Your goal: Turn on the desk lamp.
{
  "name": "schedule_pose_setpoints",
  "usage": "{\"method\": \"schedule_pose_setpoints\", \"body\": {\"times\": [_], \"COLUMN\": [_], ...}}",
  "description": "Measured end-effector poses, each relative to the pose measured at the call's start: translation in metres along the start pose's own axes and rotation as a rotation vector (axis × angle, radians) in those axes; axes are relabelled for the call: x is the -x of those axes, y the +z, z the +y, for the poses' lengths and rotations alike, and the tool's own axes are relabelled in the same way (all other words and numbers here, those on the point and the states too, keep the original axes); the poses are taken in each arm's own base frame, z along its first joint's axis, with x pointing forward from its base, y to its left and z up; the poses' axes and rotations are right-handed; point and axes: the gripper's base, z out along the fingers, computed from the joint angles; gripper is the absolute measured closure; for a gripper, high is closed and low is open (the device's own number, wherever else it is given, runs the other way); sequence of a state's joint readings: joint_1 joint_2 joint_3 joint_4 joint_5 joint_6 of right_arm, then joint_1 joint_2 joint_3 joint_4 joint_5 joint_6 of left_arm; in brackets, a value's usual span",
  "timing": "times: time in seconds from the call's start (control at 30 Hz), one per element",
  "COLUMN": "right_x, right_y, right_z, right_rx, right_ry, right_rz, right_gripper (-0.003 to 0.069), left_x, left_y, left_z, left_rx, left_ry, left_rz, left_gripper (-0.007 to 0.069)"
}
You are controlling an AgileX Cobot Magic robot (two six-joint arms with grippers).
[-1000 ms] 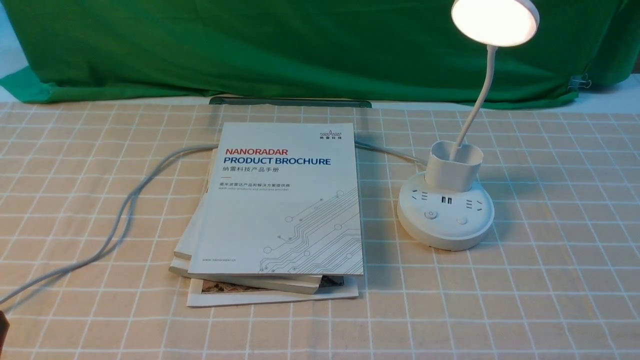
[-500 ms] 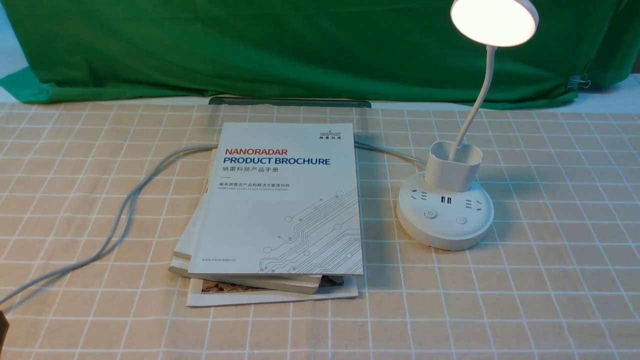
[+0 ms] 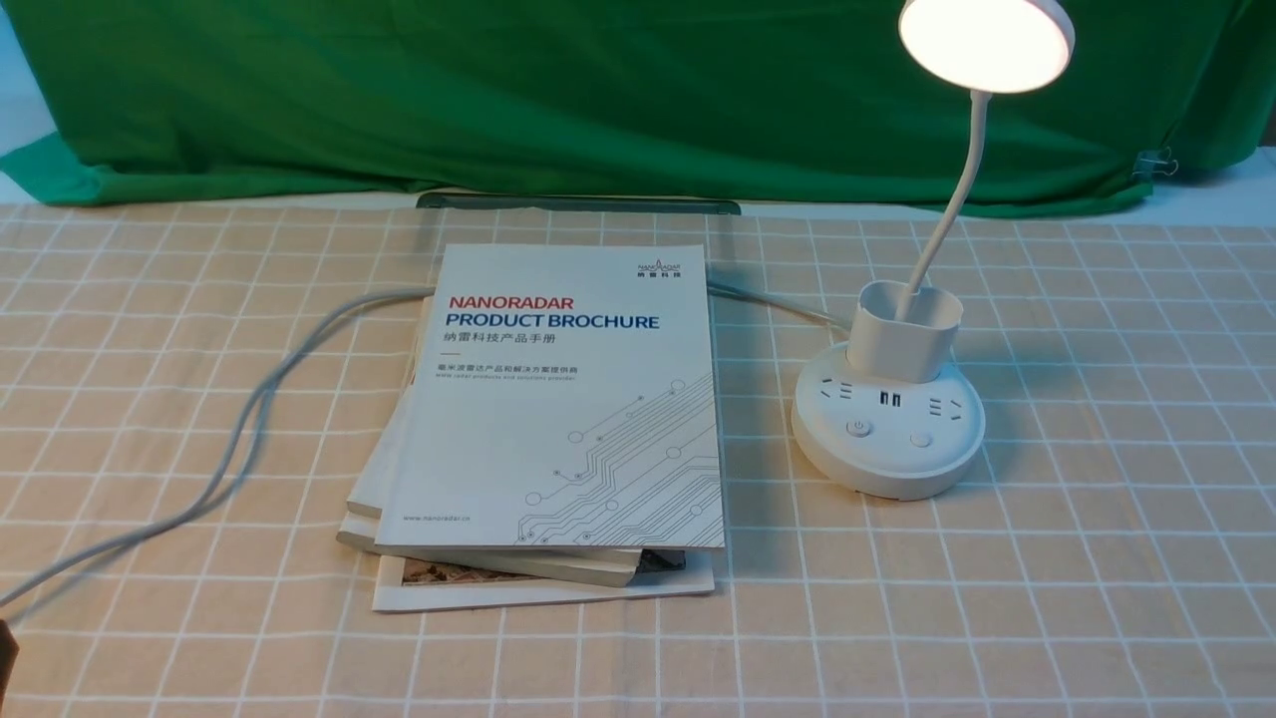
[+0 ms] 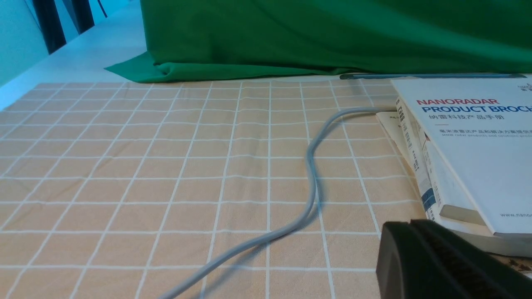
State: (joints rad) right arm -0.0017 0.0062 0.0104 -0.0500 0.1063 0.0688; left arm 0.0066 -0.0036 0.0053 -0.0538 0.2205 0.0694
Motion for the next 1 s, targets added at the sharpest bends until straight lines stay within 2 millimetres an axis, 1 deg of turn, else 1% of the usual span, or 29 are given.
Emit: {"method": "schedule_pose_setpoints", "body": {"times": [0.2,1.0], "right_x": [-0.0086,-0.01], "right_y": [-0.0006,-0.0007], "right_z": [-0.0007,-0.0006], "right_rx": [-0.008,-0.008], "right_ry": [0.014,0.021], "right_rz": [0.094,0.109], "right_gripper": [0.0541,0.0461], "left_x": [0.0,0.0], "left_y": [0.0,0.0], "left_z": [0.0,0.0], "left_rx": [0.0,0.0], "left_ry": [0.0,0.0], "left_rz": [0.0,0.0], "left_gripper": [0.0603,0.0603]}}
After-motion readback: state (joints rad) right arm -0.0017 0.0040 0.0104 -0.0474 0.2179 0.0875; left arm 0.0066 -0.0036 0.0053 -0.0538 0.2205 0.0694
